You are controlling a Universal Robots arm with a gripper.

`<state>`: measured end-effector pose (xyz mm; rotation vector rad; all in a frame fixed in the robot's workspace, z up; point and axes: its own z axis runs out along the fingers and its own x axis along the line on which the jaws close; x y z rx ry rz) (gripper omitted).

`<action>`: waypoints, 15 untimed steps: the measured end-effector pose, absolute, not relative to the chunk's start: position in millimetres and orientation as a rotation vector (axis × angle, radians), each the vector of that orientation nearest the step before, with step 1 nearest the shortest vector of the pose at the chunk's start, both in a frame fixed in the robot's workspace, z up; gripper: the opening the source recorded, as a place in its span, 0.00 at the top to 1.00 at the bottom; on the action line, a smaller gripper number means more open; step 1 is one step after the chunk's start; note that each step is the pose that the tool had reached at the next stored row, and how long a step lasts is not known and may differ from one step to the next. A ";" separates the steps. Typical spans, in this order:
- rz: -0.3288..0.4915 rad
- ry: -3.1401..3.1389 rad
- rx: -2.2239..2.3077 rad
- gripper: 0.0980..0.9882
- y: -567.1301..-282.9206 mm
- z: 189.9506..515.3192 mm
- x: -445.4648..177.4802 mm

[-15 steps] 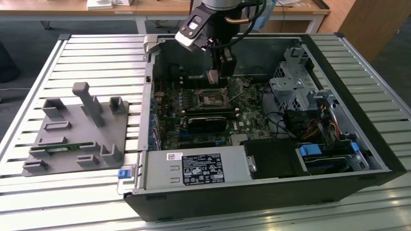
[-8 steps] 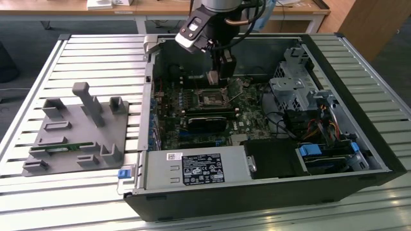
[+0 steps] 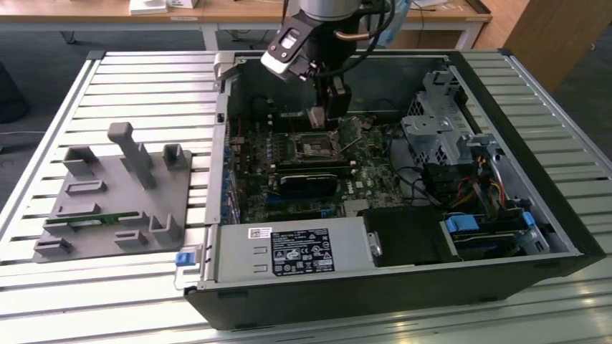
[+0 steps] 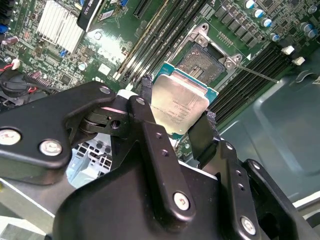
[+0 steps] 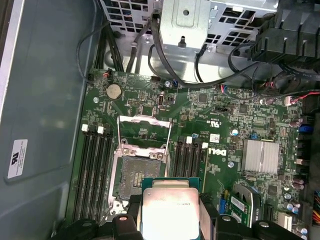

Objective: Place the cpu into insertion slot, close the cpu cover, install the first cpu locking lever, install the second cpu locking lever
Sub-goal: 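Place the cpu into insertion slot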

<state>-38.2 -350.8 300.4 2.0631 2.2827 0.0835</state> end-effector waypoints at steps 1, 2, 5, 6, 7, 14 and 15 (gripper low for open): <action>0.083 2.283 2.063 0.50 -350.8 300.0 -38.2; 0.084 2.283 2.063 0.50 -350.8 299.7 -38.2; 0.083 2.283 2.063 0.50 -350.8 298.8 -38.2; 0.084 2.283 2.063 0.50 -350.8 298.3 -38.2; 0.084 2.283 2.063 0.50 -350.8 298.0 -38.2; 0.084 2.283 2.063 0.50 -350.8 295.4 -38.2; 0.084 2.283 2.063 0.50 -350.8 295.1 -38.2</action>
